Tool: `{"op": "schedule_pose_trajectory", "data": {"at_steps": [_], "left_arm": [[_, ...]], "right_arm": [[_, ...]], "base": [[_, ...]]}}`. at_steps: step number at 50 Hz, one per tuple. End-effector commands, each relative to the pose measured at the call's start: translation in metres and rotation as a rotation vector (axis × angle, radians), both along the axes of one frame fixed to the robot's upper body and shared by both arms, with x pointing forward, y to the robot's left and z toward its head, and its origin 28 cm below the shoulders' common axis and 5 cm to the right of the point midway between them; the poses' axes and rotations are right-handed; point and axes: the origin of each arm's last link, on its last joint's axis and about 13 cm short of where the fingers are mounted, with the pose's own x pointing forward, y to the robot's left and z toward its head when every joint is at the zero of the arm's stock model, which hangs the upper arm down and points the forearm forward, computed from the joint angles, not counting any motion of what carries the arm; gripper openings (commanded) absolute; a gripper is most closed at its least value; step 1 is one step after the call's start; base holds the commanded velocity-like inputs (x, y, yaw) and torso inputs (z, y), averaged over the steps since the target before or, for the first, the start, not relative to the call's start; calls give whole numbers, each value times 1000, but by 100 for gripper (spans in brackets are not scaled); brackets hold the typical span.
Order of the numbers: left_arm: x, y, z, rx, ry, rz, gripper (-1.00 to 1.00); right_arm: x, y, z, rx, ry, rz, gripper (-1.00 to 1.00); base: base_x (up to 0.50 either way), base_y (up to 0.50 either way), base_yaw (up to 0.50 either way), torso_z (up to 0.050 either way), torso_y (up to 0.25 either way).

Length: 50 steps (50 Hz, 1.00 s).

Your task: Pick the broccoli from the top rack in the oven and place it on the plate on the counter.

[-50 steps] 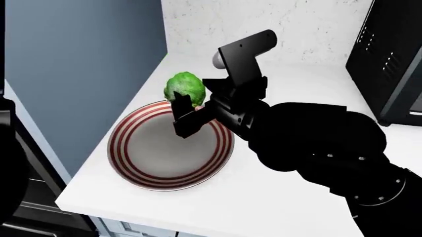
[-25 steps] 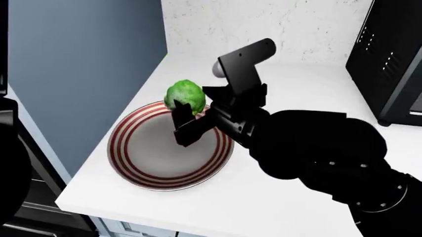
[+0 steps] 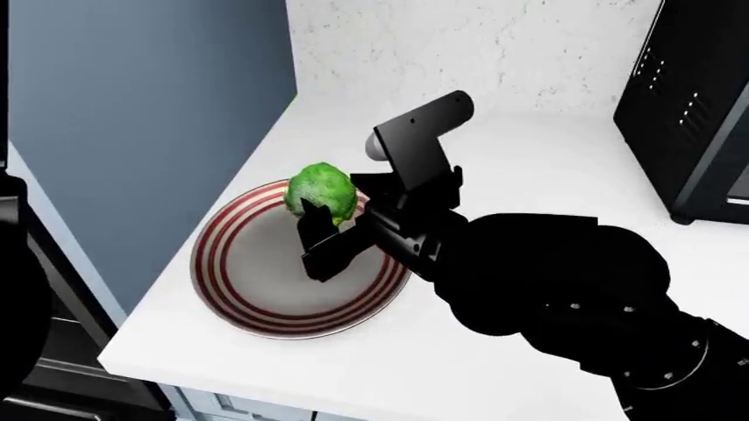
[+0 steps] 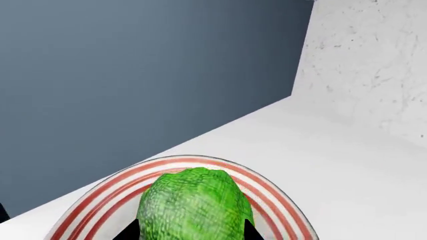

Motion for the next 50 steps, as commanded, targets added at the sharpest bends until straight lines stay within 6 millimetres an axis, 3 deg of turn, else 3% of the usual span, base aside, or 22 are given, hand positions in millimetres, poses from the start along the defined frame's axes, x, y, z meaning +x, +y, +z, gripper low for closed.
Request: {"op": "schedule_pose_trajectory", "data": {"at_steps": [1,50], "left_arm": [[0,0,0,0,0,0,100],[-1,-1,0,3,-1,1,100]], "right_arm": [[0,-2,-2,-15,-18,9,-100],[-1,0,-5,-17,-8,18,-100]], "base": [[0,0,0,0,0],[0,0,0,0,0]]}}
